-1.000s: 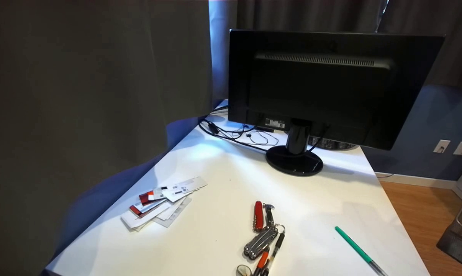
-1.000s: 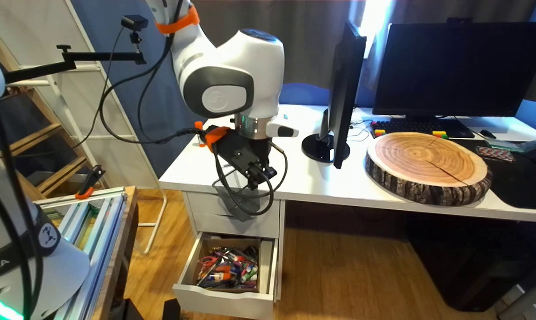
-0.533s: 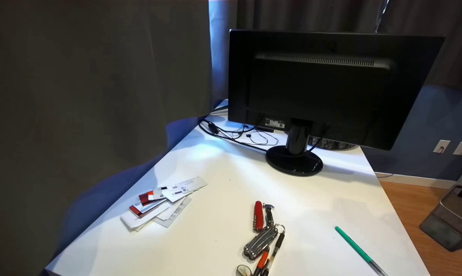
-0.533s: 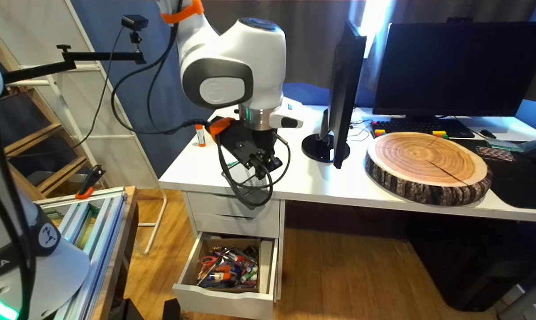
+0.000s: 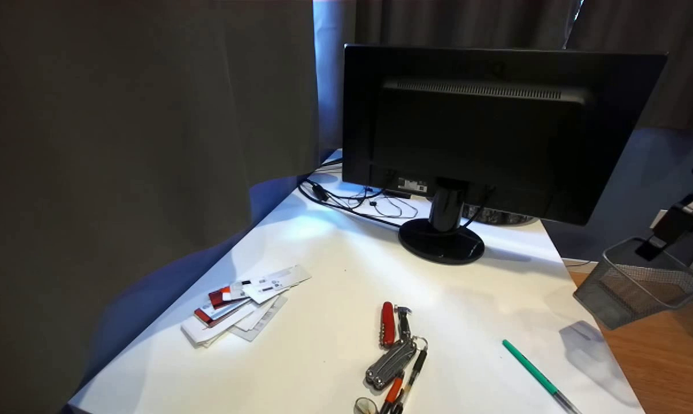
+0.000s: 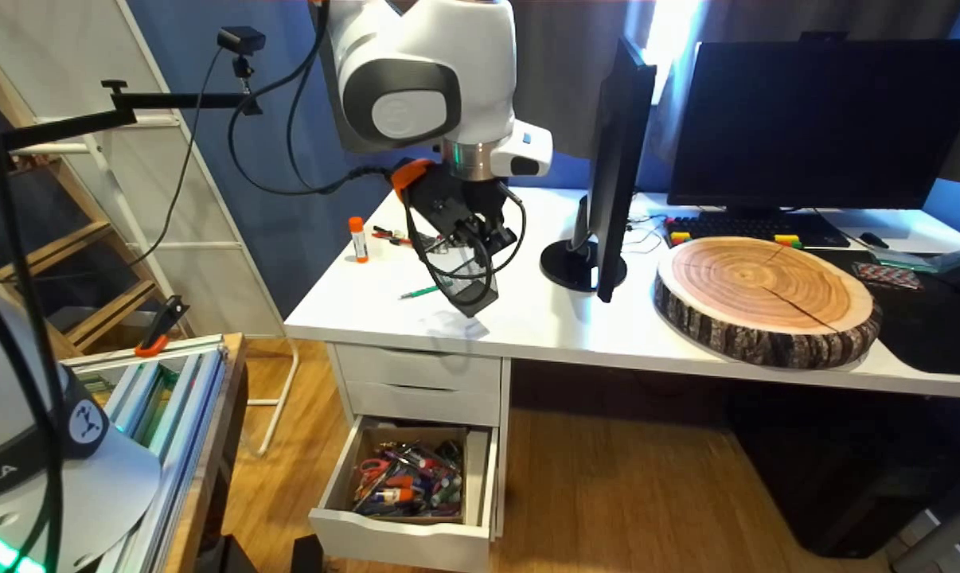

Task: Take the bin out of the drawer and put a pen into it

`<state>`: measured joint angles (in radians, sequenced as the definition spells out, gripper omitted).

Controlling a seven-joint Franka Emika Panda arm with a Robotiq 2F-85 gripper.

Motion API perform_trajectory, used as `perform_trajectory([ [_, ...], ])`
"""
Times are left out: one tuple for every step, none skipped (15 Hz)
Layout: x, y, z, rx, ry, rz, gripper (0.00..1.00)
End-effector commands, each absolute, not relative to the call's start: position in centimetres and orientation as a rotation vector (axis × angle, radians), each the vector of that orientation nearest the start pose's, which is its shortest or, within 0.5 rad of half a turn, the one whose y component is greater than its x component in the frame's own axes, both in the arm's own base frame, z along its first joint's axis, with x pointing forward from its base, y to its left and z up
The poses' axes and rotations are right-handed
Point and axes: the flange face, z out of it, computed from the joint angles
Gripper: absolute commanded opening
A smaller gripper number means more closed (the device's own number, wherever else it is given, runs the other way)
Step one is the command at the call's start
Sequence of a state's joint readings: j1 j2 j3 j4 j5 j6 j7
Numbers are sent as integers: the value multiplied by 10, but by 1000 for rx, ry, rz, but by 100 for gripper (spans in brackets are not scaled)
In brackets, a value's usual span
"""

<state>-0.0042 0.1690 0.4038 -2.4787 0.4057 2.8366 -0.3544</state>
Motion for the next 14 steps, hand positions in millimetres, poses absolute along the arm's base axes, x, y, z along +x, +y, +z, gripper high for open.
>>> perform_trajectory([
  [472, 195, 235, -2858, -448, -214, 2],
  [473, 196, 231, -2880, -427, -221, 2],
  [476, 199, 228, -2883, -406, -208, 2],
  [479, 202, 225, -2888, -380, -196, 2],
  [482, 206, 221, -2887, -365, -180, 2],
  [485, 209, 217, -2888, -345, -163, 2],
  [488, 213, 214, -2894, -338, -162, 2],
  [492, 218, 211, -2882, -330, -153, 2],
  [495, 220, 208, -2892, -321, -152, 2],
  [499, 224, 205, -2883, -318, -144, 2],
  [501, 226, 202, -2889, -312, -138, 2],
  [504, 230, 200, -2874, -322, -123, 2],
  [506, 232, 196, -2880, -329, -112, 2],
  [507, 235, 192, -2872, -335, -94, 2],
])
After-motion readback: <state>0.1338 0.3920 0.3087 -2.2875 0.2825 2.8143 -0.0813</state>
